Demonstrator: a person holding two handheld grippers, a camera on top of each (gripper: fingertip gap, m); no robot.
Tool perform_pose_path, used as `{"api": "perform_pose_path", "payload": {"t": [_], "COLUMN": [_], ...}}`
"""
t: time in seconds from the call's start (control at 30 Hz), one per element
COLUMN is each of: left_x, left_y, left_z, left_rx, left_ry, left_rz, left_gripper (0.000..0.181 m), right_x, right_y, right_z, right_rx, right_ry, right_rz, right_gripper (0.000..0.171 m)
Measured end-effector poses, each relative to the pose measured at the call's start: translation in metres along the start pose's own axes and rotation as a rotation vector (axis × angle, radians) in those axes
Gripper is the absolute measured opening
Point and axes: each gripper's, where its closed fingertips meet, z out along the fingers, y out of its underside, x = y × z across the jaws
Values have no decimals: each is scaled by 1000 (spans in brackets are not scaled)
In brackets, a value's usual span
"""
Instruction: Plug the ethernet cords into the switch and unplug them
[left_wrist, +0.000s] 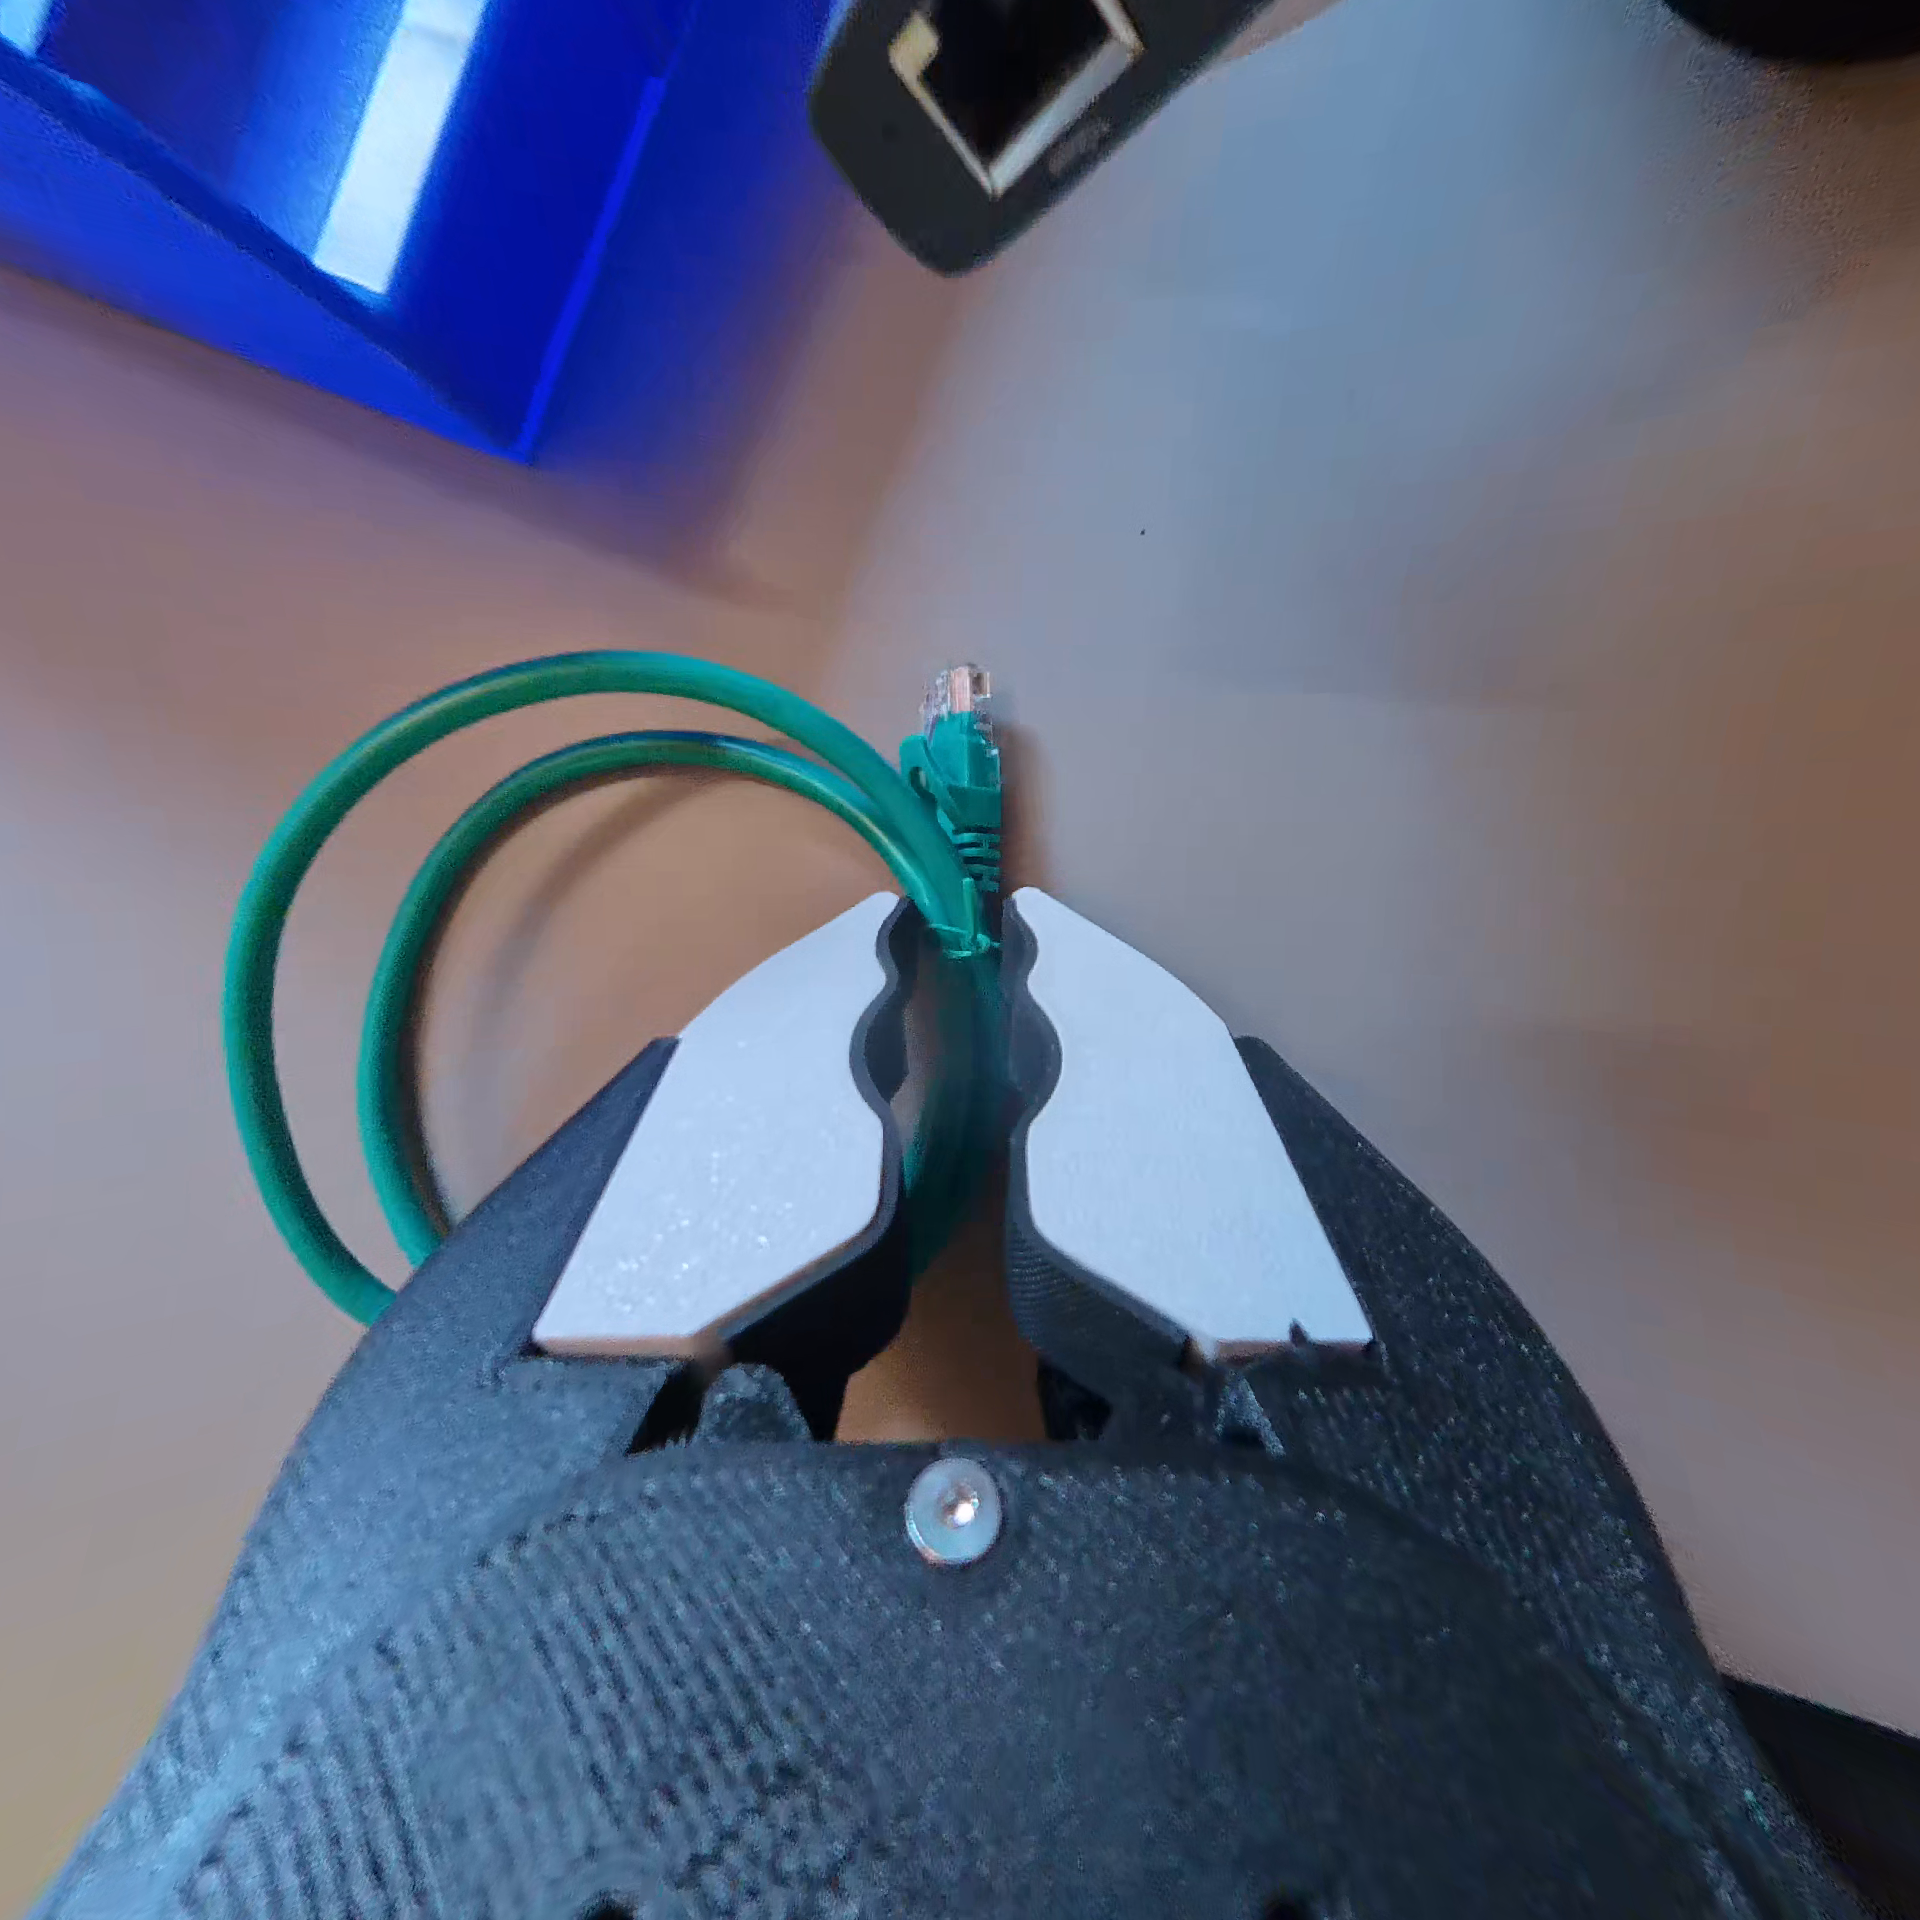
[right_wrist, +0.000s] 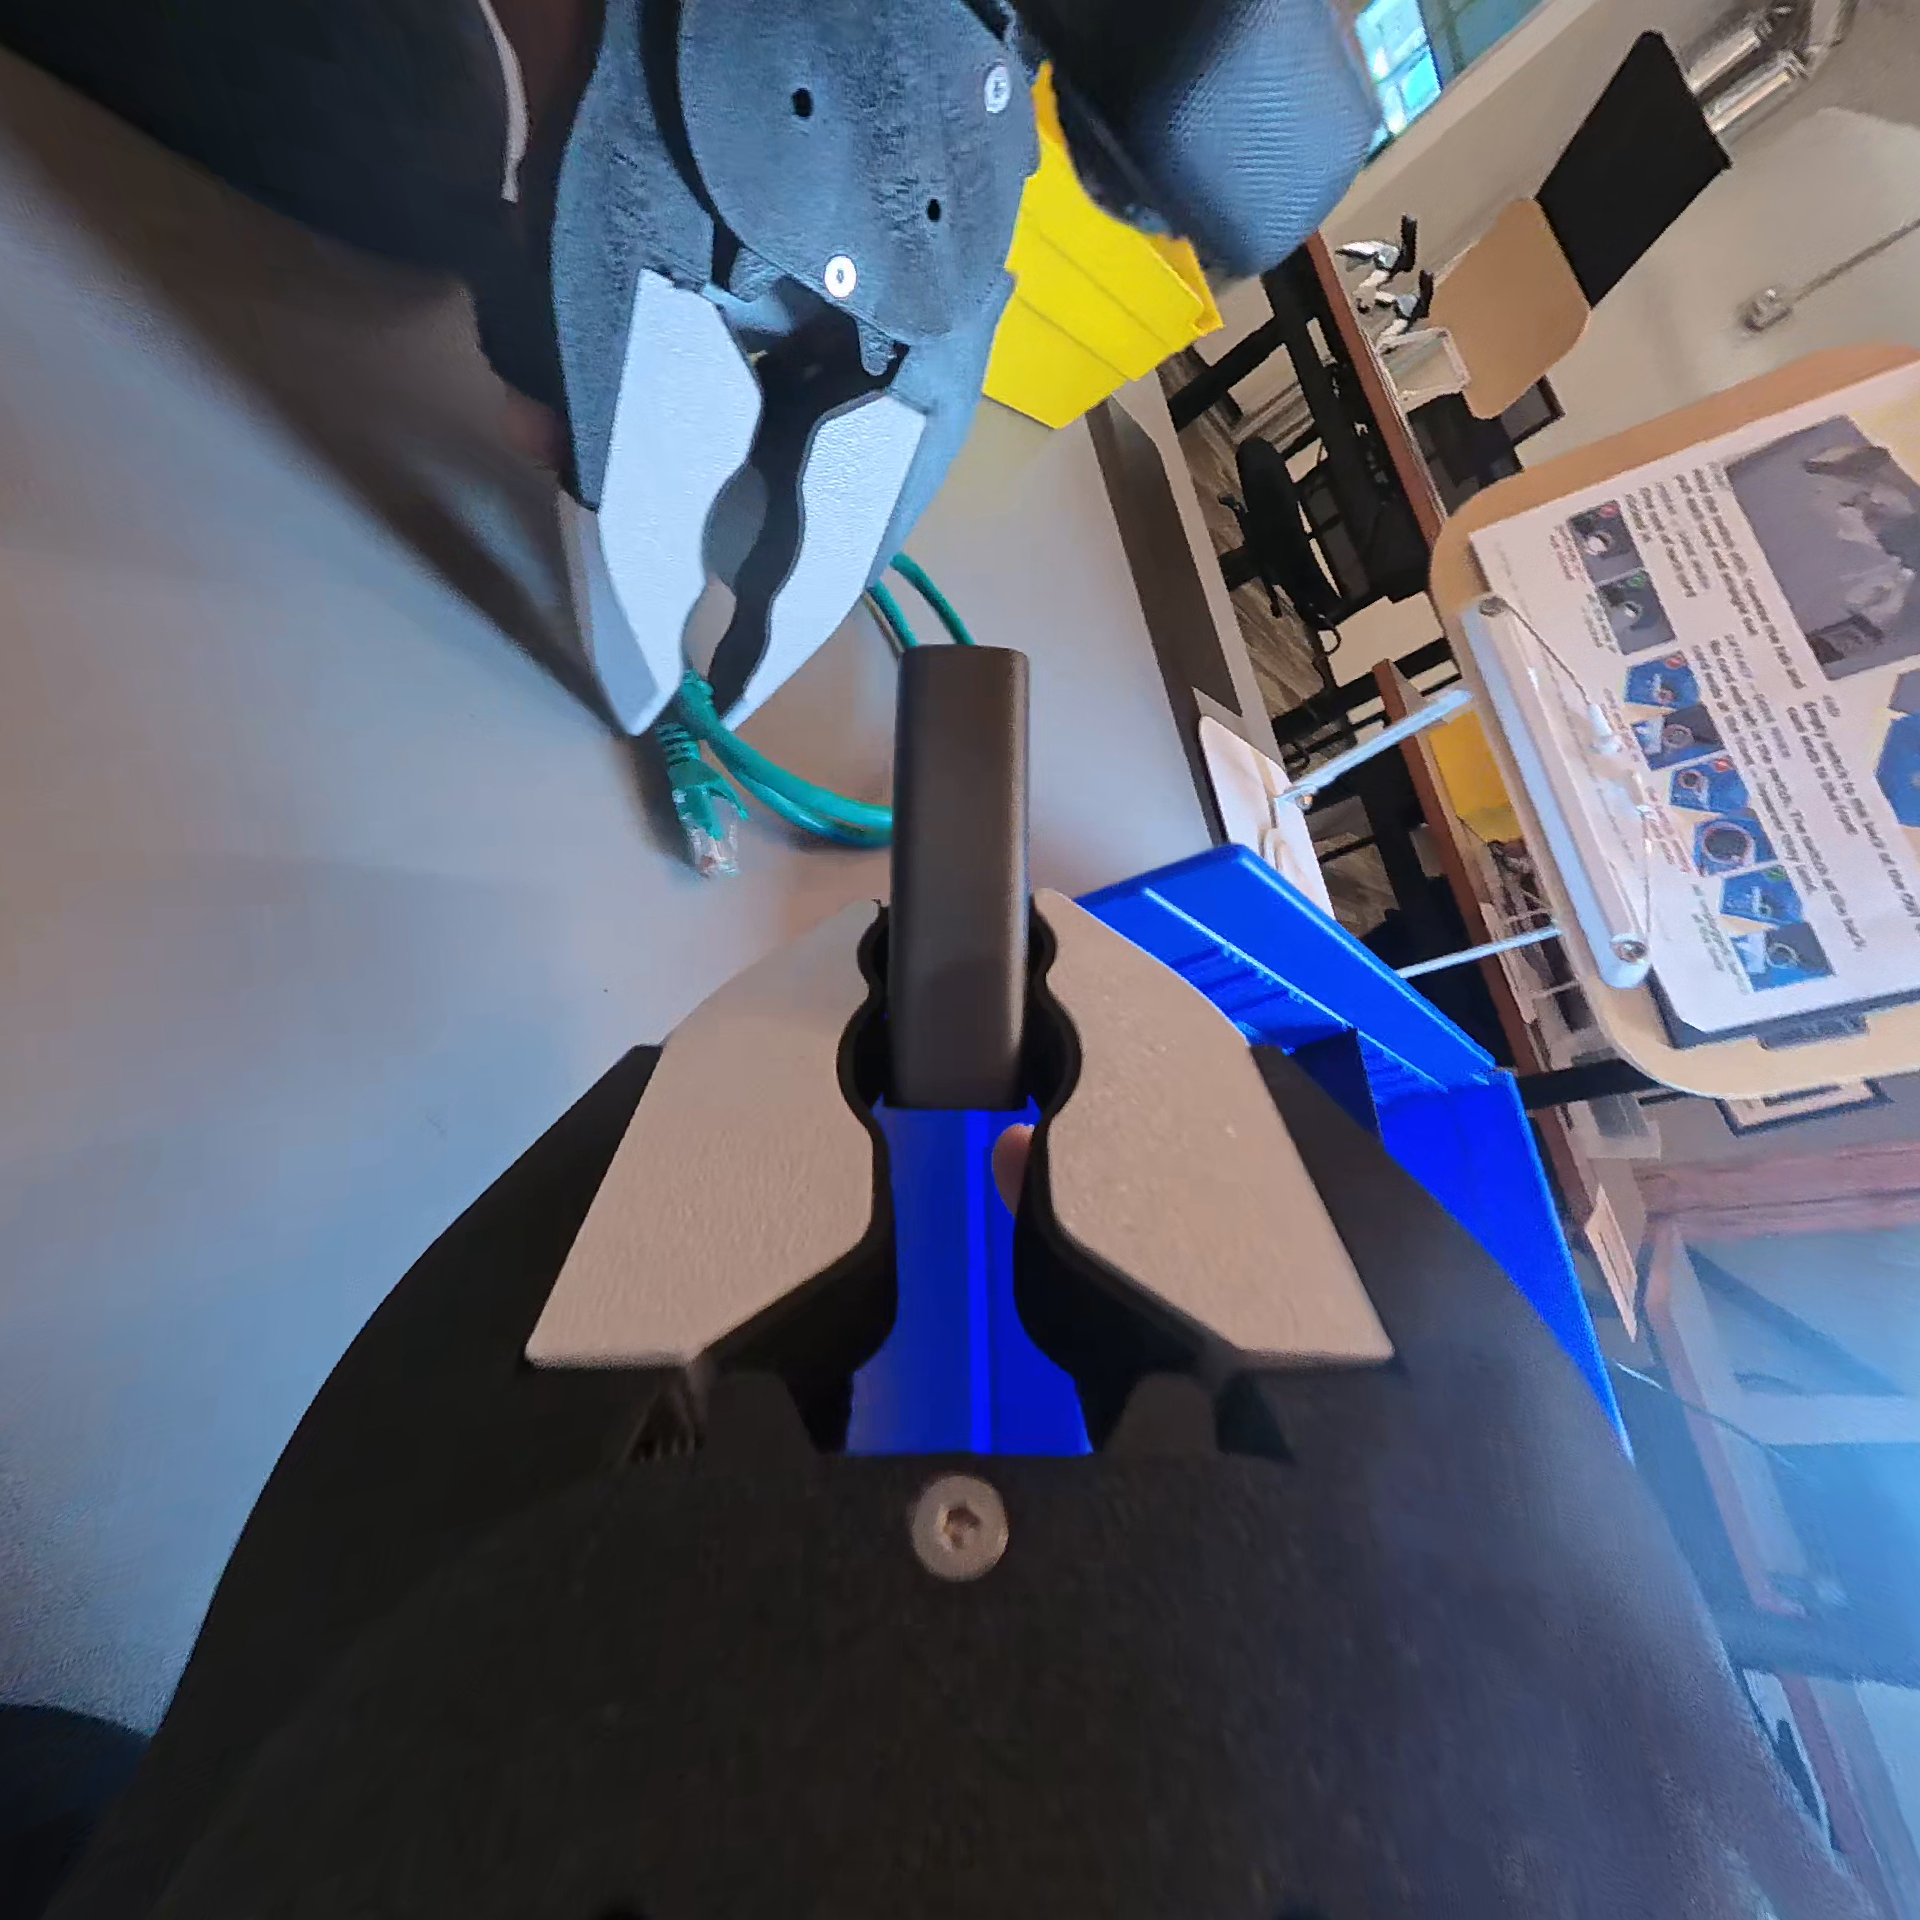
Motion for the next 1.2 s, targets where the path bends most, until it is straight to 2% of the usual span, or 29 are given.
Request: {"api": "perform_pose_path", "payload": {"t": [0.3, 0.43, 0.73, 0.9, 1.2], "left_x": [5, 9, 6, 18, 30], "left_y": [0, -3, 3, -2, -2], "left_z": [-25, -29, -23, -22, -18], "left_rx": [72, 73, -35, -10, 17], "left_ry": [-97, -102, -214, -142, -61], "left_rz": [106, 116, 180, 184, 237], "left_gripper": [14, 14, 14, 14, 13], "right_x": [-31, -44, -53, -58, -74], "right_y": [-6, 4, 6, 8, -1], "right_z": [12, 22, 30, 31, 28], "right_rx": [36, -39, -68, -92, -38], "right_ry": [-67, -96, -144, -168, -235], "right_rz": [-172, -249, -167, -194, -214], "right_gripper": [22, 22, 22, 22, 21]}}
